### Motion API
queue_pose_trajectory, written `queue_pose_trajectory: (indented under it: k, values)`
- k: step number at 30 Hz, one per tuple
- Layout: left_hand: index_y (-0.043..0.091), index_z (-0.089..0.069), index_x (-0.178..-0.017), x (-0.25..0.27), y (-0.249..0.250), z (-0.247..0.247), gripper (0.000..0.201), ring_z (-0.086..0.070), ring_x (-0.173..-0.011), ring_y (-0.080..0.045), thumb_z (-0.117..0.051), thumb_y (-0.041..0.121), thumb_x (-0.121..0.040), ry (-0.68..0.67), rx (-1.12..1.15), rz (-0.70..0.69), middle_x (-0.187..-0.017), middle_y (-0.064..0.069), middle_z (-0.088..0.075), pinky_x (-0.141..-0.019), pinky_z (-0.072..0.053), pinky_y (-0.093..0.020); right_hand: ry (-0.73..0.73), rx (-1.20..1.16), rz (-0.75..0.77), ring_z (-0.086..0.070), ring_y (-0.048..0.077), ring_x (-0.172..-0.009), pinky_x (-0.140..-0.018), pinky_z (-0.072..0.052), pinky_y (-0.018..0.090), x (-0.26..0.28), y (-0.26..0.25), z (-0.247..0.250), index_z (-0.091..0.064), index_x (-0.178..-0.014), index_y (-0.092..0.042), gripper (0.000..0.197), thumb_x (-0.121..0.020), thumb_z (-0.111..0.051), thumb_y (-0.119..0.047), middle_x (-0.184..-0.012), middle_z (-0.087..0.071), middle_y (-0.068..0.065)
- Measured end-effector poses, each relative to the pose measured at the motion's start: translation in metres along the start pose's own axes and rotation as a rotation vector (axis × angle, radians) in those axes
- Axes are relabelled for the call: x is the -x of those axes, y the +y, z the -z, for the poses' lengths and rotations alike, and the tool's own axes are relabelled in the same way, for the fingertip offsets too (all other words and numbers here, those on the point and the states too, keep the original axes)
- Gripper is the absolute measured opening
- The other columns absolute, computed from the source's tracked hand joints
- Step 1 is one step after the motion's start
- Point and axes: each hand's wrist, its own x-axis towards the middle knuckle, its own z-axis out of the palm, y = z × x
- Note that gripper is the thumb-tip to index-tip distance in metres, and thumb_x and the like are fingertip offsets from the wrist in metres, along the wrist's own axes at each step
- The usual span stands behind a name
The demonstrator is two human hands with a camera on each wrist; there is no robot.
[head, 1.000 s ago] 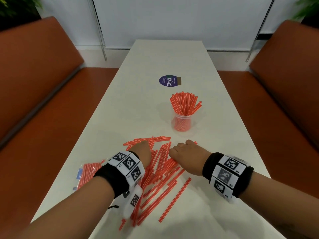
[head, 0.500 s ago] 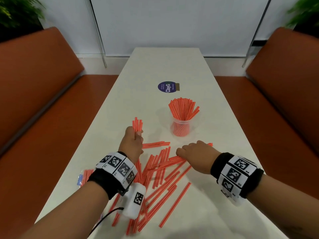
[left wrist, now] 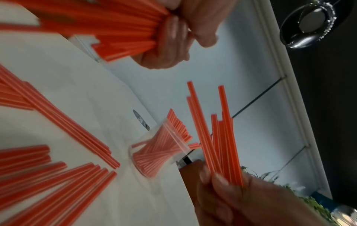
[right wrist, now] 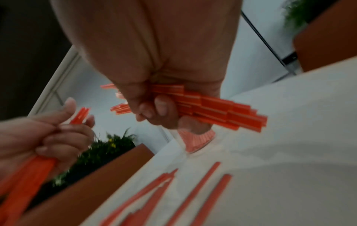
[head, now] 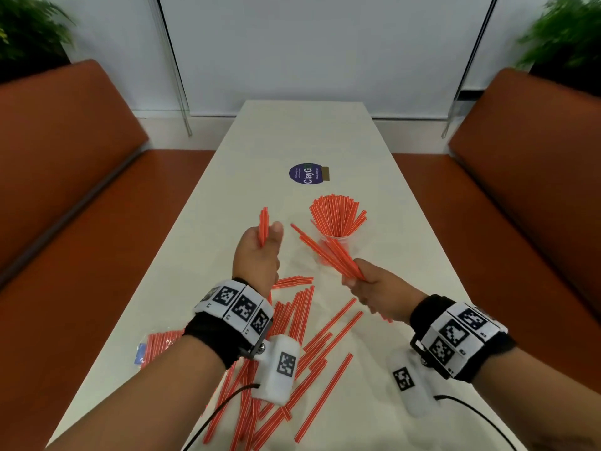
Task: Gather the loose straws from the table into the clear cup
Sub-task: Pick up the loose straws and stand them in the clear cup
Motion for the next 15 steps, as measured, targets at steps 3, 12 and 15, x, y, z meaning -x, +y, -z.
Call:
queue_pose_trajectory:
  k: [3,12,15]
  values:
    - [0.018,-0.056,-0.1,0.005,0.002,-0.014,0.042,-0.054,-0.074,-0.048,-0.055,0.054,-0.079,-0.026,-0.116,-0.059,-0.084,-0.027,-0.06,-0.068,-0.051,-0.048,-0.082,-0.233,-0.018,-0.033,0.012,-0.057,-0.057,-0.038,0.028,-0.002,-0.01,-0.009,-0.044,-0.09,-0.023,0.007,-0.096,-0.044,-0.023,-0.066,-0.037,-0.004]
    - [0.025,-0.057,-0.086,0.002,-0.003,-0.021,0.015,-0.038,-0.05,-0.007,-0.049,0.036,-0.092,-0.033,-0.036,-0.132,-0.06,0.009,-0.046,-0.051,-0.032,-0.023,-0.185,-0.373,-0.052,-0.036,0.009,-0.046,-0.053,-0.04,0.025,-0.011,-0.016,-0.023,-0.041,-0.075,-0.02,0.023,-0.097,-0.044,-0.023,-0.056,-0.038,-0.003]
    - [0.027,-0.051,-0.074,0.0,-0.004,-0.023,0.019,-0.039,-0.048,-0.004,-0.051,0.023,-0.092,-0.067,-0.058,-0.159,-0.057,0.009,-0.045,-0.05,-0.032,-0.021,-0.179,-0.294,-0.054,-0.036,0.01,-0.042,-0.051,-0.041,0.024,-0.014,-0.021,-0.028,-0.038,-0.068,-0.022,0.03,-0.096,-0.045,-0.031,-0.046,-0.039,-0.008]
